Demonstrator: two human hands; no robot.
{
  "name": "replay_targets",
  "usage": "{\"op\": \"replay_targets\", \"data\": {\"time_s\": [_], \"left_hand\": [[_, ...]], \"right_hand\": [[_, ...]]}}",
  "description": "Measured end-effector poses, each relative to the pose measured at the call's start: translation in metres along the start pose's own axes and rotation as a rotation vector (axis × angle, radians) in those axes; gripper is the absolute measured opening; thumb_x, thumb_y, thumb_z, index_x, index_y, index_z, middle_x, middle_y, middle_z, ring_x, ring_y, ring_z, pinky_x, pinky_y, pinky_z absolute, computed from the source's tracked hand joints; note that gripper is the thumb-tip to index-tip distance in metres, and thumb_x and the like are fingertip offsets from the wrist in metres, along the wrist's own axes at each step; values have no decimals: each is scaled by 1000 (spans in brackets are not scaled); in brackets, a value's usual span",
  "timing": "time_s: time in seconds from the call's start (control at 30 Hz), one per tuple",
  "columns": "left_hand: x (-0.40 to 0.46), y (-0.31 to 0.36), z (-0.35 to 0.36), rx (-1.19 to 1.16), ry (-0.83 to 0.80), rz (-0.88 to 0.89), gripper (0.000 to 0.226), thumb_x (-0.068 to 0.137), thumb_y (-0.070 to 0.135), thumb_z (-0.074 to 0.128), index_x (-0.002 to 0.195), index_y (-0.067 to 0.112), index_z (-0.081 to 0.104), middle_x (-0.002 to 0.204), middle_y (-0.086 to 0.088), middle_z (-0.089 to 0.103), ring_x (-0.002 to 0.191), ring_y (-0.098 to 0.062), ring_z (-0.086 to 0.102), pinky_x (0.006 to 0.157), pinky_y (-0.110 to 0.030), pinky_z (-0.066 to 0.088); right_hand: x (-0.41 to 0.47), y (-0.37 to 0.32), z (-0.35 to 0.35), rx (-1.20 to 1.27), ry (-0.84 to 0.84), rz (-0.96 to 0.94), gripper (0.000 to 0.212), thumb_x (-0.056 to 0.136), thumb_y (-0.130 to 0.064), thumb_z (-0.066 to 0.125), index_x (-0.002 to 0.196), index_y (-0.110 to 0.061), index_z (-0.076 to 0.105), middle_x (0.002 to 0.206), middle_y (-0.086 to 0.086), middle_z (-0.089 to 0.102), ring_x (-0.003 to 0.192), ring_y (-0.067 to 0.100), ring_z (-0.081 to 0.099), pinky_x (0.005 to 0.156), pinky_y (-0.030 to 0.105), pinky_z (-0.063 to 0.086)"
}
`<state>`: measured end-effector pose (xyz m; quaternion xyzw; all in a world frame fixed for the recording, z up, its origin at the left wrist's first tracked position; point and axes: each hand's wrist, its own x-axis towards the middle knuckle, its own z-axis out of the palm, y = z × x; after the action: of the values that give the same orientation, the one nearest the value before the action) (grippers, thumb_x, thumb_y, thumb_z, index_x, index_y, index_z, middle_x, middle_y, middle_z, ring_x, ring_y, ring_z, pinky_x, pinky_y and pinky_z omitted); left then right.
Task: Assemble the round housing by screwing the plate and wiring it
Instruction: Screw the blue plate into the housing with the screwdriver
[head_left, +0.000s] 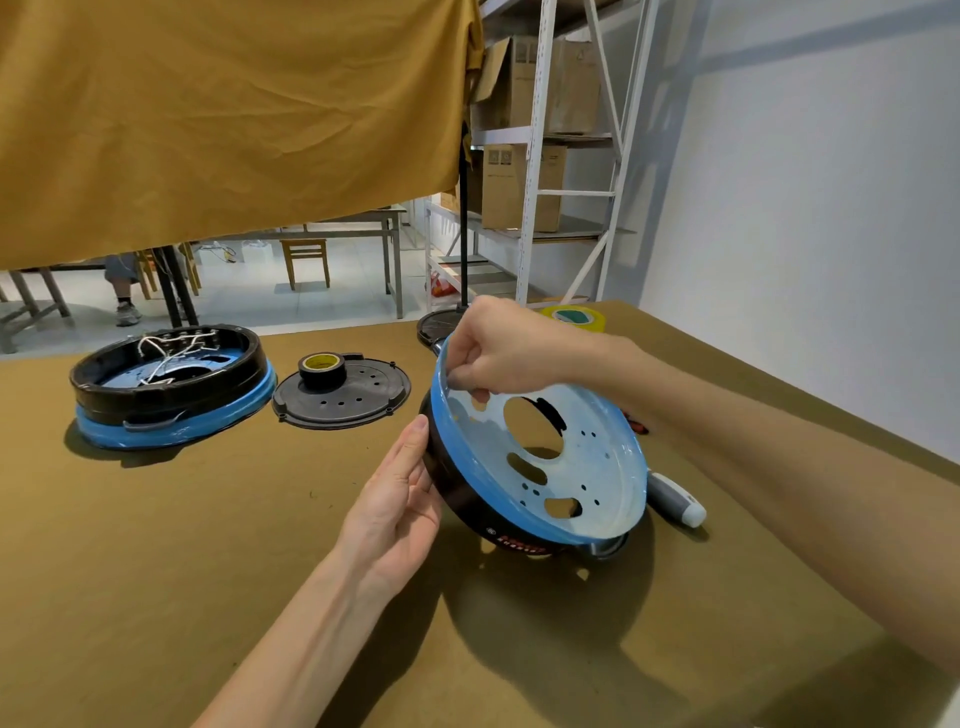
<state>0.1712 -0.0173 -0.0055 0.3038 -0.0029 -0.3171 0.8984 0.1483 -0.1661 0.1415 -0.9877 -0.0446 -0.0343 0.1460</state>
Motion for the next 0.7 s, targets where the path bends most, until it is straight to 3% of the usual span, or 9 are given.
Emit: {"op": "replay_targets", "data": {"time_s": [0.13,0.3,0.4,0.53,0.63,0.7], "left_hand": [[-1,0,-1,30,-9,4,38,91,16,71,128,7,69,126,-18,71,119,-27,69,104,-45,52],[-5,2,-4,2,-3,-26,39,92,16,70,129,8,67,124,-18,72,114,-28,71,76,-41,64],[-6,0,-5,-20,2,-48,40,91,16,70,130,8,67,124,-20,72,114,-29,71,75,-41,64],[-7,-3,-4,-128,64,-92,50,81,12,77,129,7,66,118,-22,73,107,-31,74,70,-44,64],[-7,-3,-6,-151,70,-116,53,80,12,78,131,6,64,119,-22,73,108,-31,74,73,-44,64],[-7,-4,-6,-115,43,-122,54,81,15,77,133,6,64,123,-20,72,113,-30,72,80,-42,63]], "right_hand": [[11,2,-14,6,-113,54,20,93,-18,69,81,-5,80,78,13,76,63,15,60,65,28,53],[7,-9,-6,-98,-79,-16,19,94,-17,67,81,-9,78,66,1,75,73,20,74,74,38,64],[1,-13,8,-164,5,-64,18,94,-8,62,80,-6,73,68,6,71,70,24,71,71,41,62],[-6,-19,42,-371,145,-110,25,96,-6,60,76,-14,48,72,1,48,71,25,55,56,31,41],[1,-11,33,-132,86,-5,16,95,-8,63,80,-4,65,75,5,67,67,18,63,57,27,49],[10,-3,13,108,-72,137,14,93,-9,68,83,-3,76,71,6,73,60,13,62,55,20,49]]}}
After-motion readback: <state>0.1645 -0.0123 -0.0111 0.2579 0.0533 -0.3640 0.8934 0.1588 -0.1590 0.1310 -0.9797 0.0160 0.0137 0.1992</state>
